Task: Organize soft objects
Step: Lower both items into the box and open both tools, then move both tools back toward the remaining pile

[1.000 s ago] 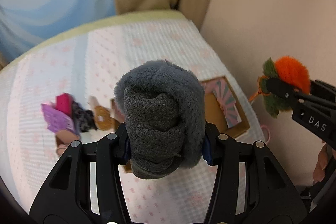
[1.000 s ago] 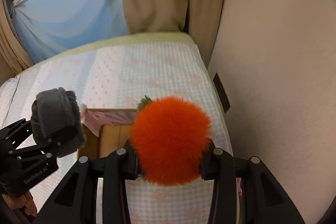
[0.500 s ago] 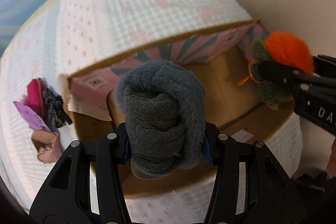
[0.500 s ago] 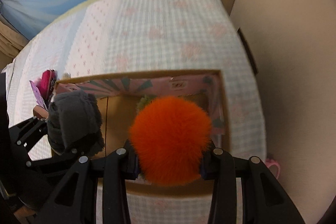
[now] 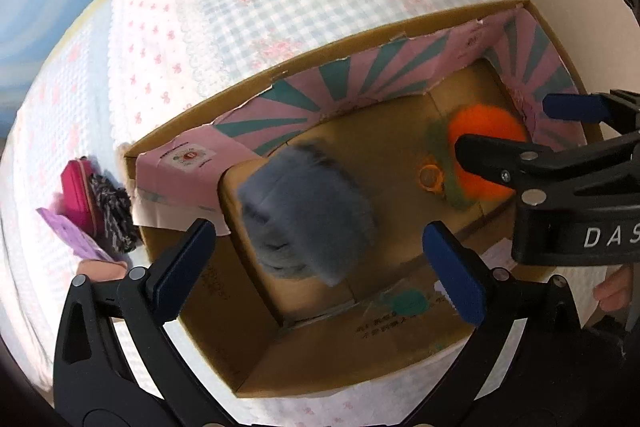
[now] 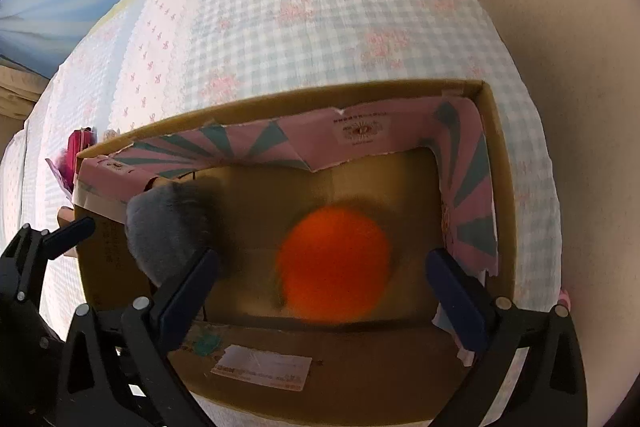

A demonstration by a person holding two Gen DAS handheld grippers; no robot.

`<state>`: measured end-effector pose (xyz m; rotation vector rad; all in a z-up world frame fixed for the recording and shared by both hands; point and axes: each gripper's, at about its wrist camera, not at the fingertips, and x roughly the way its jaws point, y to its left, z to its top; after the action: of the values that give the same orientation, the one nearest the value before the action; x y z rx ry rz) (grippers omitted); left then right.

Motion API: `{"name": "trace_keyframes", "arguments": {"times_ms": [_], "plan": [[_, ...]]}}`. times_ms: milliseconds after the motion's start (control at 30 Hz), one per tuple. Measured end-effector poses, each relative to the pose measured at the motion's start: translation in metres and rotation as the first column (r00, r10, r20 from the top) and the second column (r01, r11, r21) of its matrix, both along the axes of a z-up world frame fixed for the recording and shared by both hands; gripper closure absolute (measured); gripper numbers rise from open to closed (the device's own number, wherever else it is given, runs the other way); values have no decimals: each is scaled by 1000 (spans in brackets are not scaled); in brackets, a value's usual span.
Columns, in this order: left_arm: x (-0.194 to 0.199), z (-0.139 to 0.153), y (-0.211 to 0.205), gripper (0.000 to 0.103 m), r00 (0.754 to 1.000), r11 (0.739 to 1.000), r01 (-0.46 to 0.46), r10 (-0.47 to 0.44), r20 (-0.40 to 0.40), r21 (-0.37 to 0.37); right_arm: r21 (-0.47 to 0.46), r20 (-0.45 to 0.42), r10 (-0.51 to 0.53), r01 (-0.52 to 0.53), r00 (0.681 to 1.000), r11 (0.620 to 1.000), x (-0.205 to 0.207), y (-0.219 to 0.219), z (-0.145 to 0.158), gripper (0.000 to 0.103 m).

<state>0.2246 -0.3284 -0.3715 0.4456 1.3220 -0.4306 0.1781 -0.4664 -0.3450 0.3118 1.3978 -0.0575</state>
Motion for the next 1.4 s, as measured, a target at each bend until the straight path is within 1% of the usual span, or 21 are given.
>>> {"name": "trace_keyframes", "arguments": {"times_ms": [100, 133, 300, 533, 700, 867, 967, 1133, 1233, 1400], "plan": [[-2, 3, 5, 0, 1000, 1000, -18, 18, -13, -15, -6, 10, 8, -8, 1000, 1000, -2, 2, 1, 0], [0, 3, 7, 0, 1000, 999, -26, 25, -17, -19, -15, 54, 22, -21, 998, 1000, -4, 3, 2, 0], [-6, 17, 16, 0, 998, 997, -58, 57, -15, -43, -27, 71, 37, -35, 997, 999, -11, 7, 12, 0], [-14, 45, 20, 0, 998, 995, -63, 65, 16, -73, -56, 128, 29, -22, 991, 998, -23, 9, 43, 0], [-25, 81, 26, 0, 995, 990, -73, 80, 57, -118, -78, 185, 19, -5, 983, 997, -39, 13, 85, 0], [-44, 129, 38, 0, 989, 983, -82, 101, 112, -162, -105, 238, 23, 2, 971, 994, -64, 22, 138, 0], [-63, 161, 50, 0, 980, 979, -92, 121, 155, -183, -115, 265, 24, 7, 964, 993, -82, 29, 168, 0], [-90, 201, 73, 0, 966, 972, -108, 153, 211, -210, -121, 338, 21, 21, 941, 992, -113, 43, 210, 0], [-106, 223, 91, 0, 957, 966, -122, 176, 232, -230, -141, 368, 21, 34, 930, 989, -129, 55, 230, 0], [-128, 250, 123, 0, 932, 950, -171, 242, 269, -262, -164, 399, 54, 13, 915, 986, -141, 73, 250, 0]]}}
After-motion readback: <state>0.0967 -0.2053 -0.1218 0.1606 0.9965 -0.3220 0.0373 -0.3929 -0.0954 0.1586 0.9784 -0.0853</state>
